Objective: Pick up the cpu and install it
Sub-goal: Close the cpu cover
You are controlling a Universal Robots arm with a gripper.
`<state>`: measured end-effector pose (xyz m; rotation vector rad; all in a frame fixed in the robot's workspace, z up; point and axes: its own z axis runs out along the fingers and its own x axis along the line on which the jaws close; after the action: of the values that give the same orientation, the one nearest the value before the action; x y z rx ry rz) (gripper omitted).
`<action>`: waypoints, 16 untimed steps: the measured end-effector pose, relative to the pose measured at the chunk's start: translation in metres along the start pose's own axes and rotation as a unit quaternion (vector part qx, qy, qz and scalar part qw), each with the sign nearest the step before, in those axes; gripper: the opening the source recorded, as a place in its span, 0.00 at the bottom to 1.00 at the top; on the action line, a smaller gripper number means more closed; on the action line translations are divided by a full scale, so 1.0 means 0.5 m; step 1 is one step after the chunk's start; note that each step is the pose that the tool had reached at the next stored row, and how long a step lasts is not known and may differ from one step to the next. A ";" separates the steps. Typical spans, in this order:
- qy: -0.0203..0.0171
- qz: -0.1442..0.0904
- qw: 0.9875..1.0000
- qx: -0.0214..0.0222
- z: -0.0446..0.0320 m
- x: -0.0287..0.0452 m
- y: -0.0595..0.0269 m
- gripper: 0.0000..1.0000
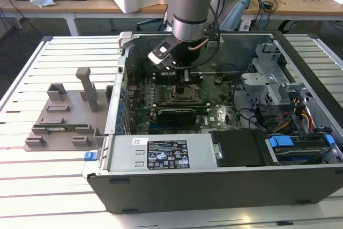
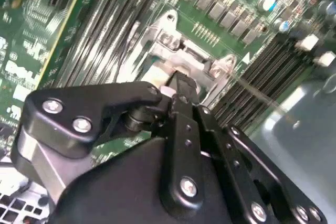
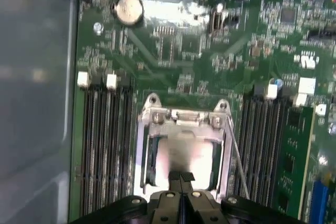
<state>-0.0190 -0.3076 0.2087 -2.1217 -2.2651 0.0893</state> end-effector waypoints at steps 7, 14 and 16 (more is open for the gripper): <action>0.000 0.000 1.000 0.003 -0.060 -0.004 0.013 0.11; 0.000 0.000 1.000 0.003 -0.138 -0.004 0.008 0.11; 0.000 0.000 1.000 0.003 -0.149 -0.005 0.007 0.11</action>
<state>-0.0105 -0.3085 0.2828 -2.1187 -2.2622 0.0950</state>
